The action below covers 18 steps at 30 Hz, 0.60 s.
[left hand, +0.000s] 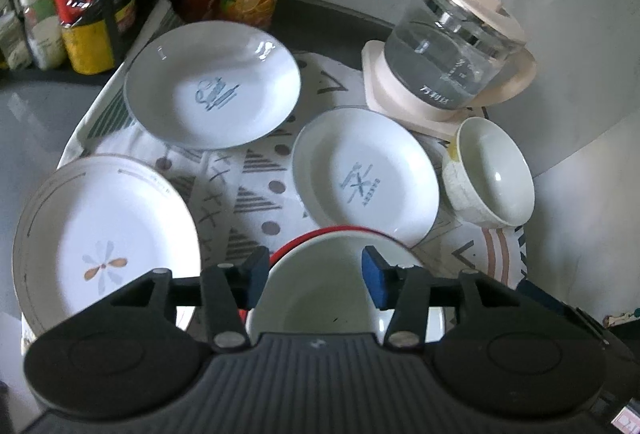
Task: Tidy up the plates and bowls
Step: 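Move both tools to the small white bowl beside the kettle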
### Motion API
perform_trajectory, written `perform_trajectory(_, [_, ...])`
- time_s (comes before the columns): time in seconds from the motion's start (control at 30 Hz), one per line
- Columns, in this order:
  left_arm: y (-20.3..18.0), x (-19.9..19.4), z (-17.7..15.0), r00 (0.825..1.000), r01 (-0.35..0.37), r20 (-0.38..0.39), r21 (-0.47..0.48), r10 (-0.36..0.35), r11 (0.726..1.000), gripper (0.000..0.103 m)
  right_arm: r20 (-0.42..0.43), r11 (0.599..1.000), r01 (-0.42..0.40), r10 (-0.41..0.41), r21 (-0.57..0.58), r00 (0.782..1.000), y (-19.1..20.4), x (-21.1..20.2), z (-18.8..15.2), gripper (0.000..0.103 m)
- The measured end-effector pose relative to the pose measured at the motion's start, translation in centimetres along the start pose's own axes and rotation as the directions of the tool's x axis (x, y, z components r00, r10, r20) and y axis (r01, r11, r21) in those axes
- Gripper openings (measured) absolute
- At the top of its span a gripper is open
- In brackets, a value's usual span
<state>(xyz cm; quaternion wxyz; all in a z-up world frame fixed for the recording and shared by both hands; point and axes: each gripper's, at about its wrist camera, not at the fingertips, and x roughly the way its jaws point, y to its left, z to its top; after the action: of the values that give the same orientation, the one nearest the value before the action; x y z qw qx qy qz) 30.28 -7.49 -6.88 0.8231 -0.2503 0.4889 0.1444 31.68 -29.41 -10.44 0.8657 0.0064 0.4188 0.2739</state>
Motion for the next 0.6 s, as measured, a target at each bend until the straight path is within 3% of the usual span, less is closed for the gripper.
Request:
perform_trajectory(0.2, [-1.9, 0.6, 1.6, 1.0, 0.019, 0.016, 0.05, -0.02, 0.999, 0.064, 0.037, 0.996, 0.054, -0.057, 0.073, 0.998, -2.4, -0.2, 0.3, 0.08])
perform_trajectory(0.33, [-3.4, 1.6, 2.2, 0.999, 0.035, 0.0, 0.084, -0.036, 0.996, 0.064, 0.047, 0.989, 0.089, -0.095, 0.115, 0.994, -4.2, -0.2, 0.5, 0.088])
perform_trajectory(0.6, [-6.5, 4.2, 2.5, 0.995, 0.094, -0.029, 0.152, -0.091, 0.984, 0.064, 0.068, 0.968, 0.128, -0.146, 0.216, 0.987, -7.9, 0.2, 0.0, 0.089])
